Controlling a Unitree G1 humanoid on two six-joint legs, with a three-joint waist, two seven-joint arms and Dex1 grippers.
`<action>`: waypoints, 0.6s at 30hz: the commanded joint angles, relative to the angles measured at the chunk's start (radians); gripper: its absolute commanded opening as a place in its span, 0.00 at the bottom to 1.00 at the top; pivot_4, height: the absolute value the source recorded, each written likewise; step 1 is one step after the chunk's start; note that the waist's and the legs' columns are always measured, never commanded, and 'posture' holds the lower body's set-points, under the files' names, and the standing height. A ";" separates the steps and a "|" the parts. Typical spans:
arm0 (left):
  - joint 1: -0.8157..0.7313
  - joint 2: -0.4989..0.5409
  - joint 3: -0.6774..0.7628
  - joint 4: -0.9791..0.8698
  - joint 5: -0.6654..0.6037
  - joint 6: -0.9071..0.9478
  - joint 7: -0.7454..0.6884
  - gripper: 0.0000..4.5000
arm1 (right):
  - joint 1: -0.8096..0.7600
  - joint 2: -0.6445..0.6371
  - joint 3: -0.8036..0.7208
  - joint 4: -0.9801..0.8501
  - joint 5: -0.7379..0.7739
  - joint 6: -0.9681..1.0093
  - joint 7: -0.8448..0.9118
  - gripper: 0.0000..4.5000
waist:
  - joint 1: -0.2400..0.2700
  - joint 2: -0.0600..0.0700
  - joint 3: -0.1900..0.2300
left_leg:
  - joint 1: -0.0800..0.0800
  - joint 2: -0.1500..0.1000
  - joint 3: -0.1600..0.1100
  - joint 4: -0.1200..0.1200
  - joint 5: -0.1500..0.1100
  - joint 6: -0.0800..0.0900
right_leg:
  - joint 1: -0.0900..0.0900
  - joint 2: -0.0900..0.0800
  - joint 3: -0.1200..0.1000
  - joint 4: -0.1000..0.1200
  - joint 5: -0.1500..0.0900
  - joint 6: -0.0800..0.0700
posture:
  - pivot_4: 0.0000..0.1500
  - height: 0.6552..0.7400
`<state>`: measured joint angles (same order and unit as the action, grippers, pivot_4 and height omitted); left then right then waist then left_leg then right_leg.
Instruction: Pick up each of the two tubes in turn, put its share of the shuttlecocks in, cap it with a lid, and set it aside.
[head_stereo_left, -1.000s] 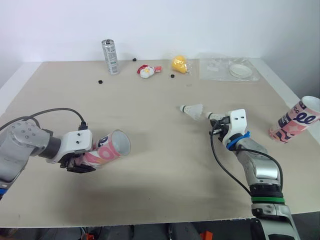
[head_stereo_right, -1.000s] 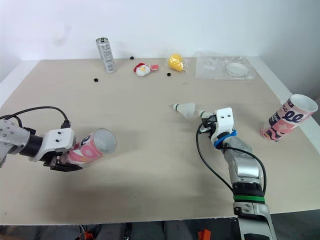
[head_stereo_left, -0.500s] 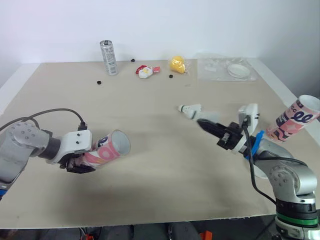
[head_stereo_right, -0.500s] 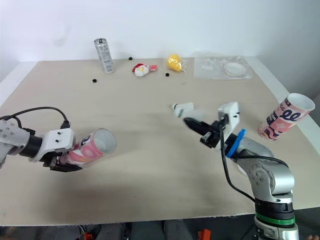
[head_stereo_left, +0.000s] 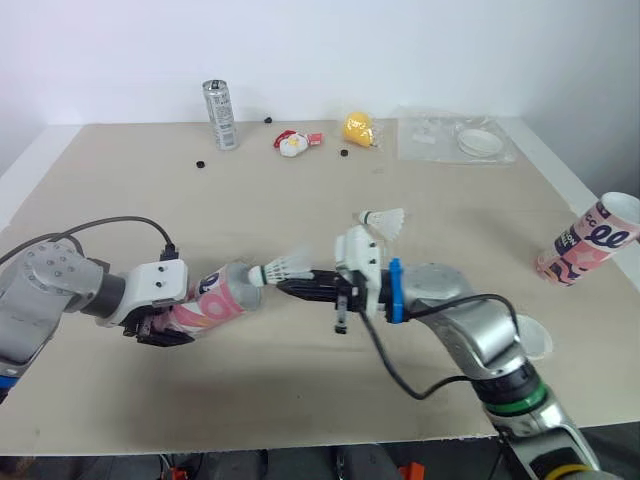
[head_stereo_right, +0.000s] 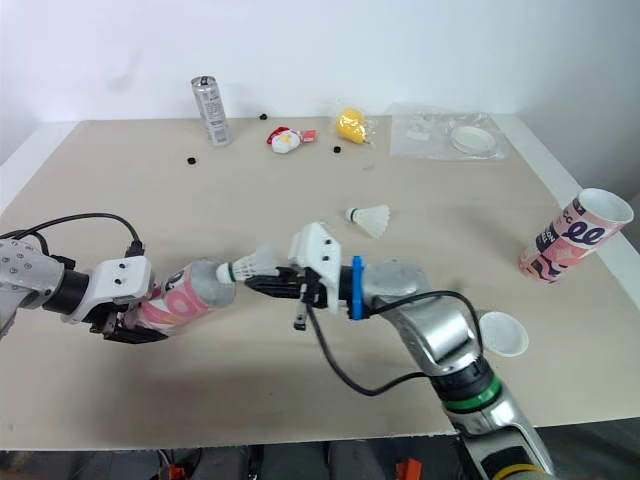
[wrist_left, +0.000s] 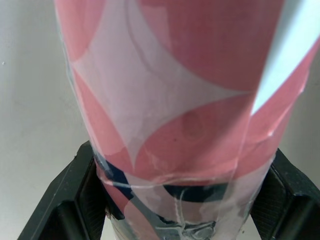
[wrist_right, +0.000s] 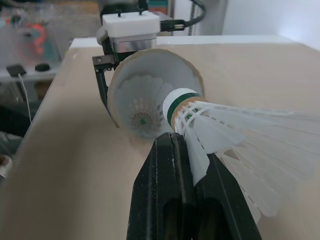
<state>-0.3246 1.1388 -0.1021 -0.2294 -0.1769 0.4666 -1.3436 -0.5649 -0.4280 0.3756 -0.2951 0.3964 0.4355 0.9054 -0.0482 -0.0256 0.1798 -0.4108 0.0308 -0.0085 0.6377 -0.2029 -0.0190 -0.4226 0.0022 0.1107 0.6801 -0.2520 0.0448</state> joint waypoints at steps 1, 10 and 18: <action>0.006 -0.007 -0.015 -0.011 -0.002 0.006 0.000 0.74 | -0.030 0.025 0.018 -0.005 -0.036 -0.054 0.025 0.08 | 0.001 0.000 0.000 | 0.000 0.000 0.000 0.000 0.000 0.000 | 0.000 0.000 0.000 0.000 0.000 0.000 | 1.00 1.00; 0.013 -0.011 -0.014 -0.022 -0.004 0.012 0.009 0.74 | -0.015 0.082 -0.069 -0.058 0.072 0.032 0.003 0.98 | 0.000 0.000 0.000 | 0.000 0.001 -0.001 0.000 0.000 0.000 | 0.000 0.000 -0.001 0.000 0.000 -0.002 | 1.00 1.00; 0.024 -0.013 -0.010 -0.025 -0.004 0.013 0.013 0.74 | 0.101 0.066 -0.326 0.029 -0.030 -0.048 -0.273 0.98 | 0.001 -0.001 -0.001 | 0.000 -0.001 0.000 0.000 0.000 0.000 | 0.001 -0.002 0.000 0.000 -0.001 -0.001 | 1.00 1.00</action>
<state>-0.3152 1.1336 -0.0979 -0.2470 -0.1758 0.4794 -1.3322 -0.4638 -0.3543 0.0856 -0.2872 0.4249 0.4418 0.6915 -0.0472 -0.0271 0.1789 -0.4101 0.0293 -0.0076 0.6379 -0.2028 -0.0190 -0.4218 -0.0004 0.1106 0.6800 -0.2529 0.0437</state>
